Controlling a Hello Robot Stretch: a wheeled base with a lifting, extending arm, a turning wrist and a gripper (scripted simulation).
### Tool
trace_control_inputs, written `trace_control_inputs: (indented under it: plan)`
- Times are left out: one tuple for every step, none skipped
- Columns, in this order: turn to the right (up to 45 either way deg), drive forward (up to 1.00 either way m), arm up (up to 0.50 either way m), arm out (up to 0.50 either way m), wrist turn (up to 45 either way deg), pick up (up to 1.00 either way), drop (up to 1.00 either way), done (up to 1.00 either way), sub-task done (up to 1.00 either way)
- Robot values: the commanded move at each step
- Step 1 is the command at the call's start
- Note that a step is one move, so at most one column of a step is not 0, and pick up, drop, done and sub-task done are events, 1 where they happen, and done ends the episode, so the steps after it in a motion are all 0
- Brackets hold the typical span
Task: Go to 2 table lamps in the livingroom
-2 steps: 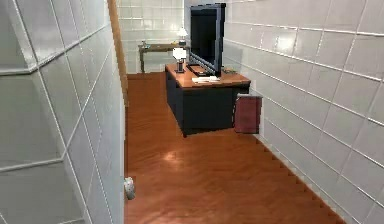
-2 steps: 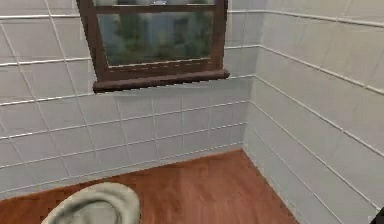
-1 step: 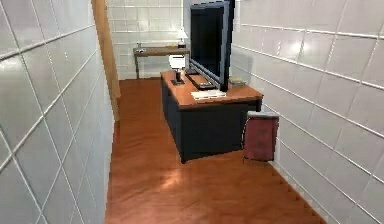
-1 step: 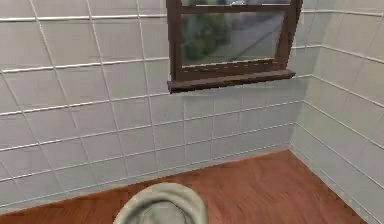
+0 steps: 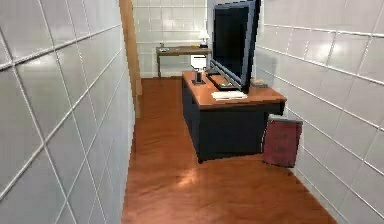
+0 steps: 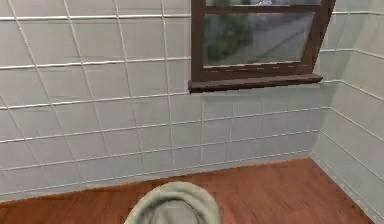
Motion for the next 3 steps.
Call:
trace_control_inputs:
  plan:
    - [0.0,0.70,0.00,0.00,0.0,0.00,0.00,0.00,0.00]
    - [-18.0,0.00,0.00,0.00,0.0,0.00,0.00,0.00,0.00]
    - [0.0,0.80,0.00,0.00,0.0,0.00,0.00,0.00,0.00]
